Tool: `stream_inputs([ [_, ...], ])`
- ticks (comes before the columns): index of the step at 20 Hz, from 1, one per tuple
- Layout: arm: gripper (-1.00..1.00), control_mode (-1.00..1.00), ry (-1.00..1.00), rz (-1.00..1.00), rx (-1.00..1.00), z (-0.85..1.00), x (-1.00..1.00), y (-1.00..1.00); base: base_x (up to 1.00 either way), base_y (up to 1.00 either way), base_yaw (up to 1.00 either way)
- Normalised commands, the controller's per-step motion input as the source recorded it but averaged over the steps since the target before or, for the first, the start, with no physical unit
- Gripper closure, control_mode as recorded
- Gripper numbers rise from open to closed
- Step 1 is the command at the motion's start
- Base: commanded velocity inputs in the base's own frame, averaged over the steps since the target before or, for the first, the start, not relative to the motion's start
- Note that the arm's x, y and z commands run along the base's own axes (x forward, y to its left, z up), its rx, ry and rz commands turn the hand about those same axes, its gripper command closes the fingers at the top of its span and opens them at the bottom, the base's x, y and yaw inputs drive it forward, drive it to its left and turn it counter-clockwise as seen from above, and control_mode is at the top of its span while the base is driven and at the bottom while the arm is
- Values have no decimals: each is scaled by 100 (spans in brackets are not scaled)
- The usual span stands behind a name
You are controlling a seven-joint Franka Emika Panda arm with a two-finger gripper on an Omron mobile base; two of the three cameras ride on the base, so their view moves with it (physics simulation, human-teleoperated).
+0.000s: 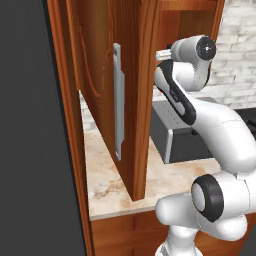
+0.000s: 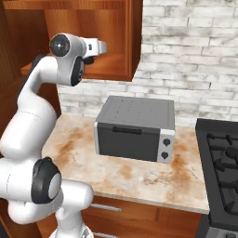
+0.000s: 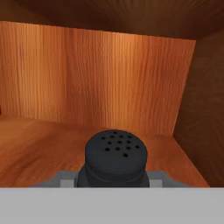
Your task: Retrieve the shaker from the cabinet and place it next the steak on a plate on the dining table.
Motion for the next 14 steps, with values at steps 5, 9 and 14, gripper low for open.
stream_inputs([
  [5,100,-100,-1,7,0,63,-100,0,0,0,0],
  [9,100,-100,26,20,0,20,-100,0,0,0,0],
  [14,100,-100,30,12,-2,-28,-100,-1,0,0,0],
])
